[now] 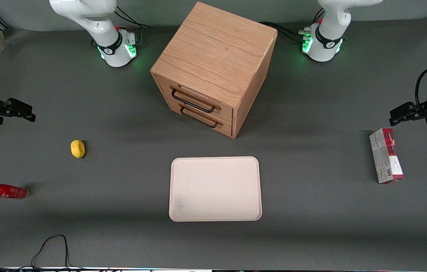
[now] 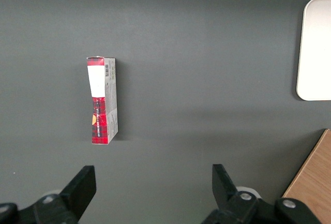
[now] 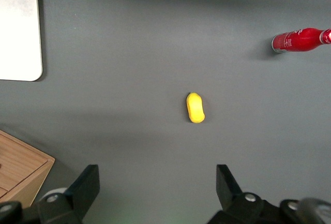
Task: Place coke bottle on tray
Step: 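Move the right gripper over the red Coca-Cola bottle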
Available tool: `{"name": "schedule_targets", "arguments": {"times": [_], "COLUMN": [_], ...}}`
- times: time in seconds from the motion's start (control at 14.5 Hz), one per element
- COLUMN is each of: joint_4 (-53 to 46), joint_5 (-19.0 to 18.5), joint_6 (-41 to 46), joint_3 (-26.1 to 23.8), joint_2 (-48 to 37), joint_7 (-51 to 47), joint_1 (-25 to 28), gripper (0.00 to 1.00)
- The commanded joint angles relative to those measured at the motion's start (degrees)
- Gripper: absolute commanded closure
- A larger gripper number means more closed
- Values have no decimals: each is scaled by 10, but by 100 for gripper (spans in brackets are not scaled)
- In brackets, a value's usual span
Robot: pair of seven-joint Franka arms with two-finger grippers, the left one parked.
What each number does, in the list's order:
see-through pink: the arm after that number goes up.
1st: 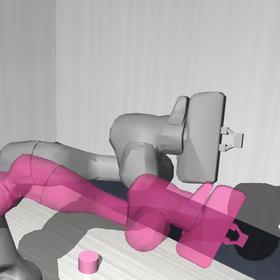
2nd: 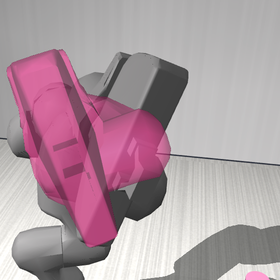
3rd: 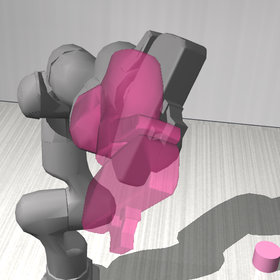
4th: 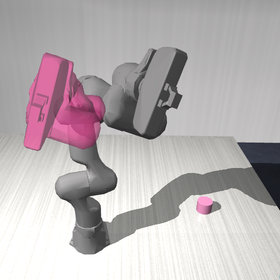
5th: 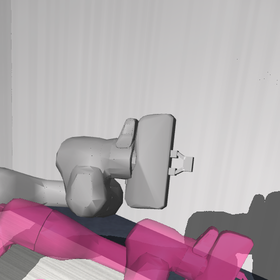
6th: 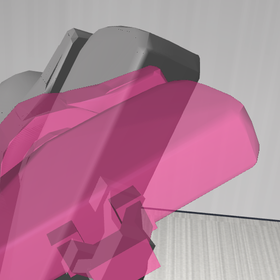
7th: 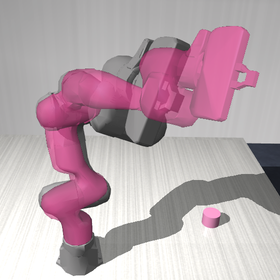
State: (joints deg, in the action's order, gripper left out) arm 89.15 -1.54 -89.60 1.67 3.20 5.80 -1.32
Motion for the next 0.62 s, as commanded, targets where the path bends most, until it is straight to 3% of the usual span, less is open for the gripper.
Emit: {"name": "schedule_targets", "arguments": {"times": [0.0,0.55], "joint_4": [-8,-42], "joint_5": [-9,-11], "joint_6": [10,5], "joint_3": [-3,3], "joint_2": [-3,31], "joint_7": [-14,-9], "joint_1": [2,-9], "gripper": [0,0]}}
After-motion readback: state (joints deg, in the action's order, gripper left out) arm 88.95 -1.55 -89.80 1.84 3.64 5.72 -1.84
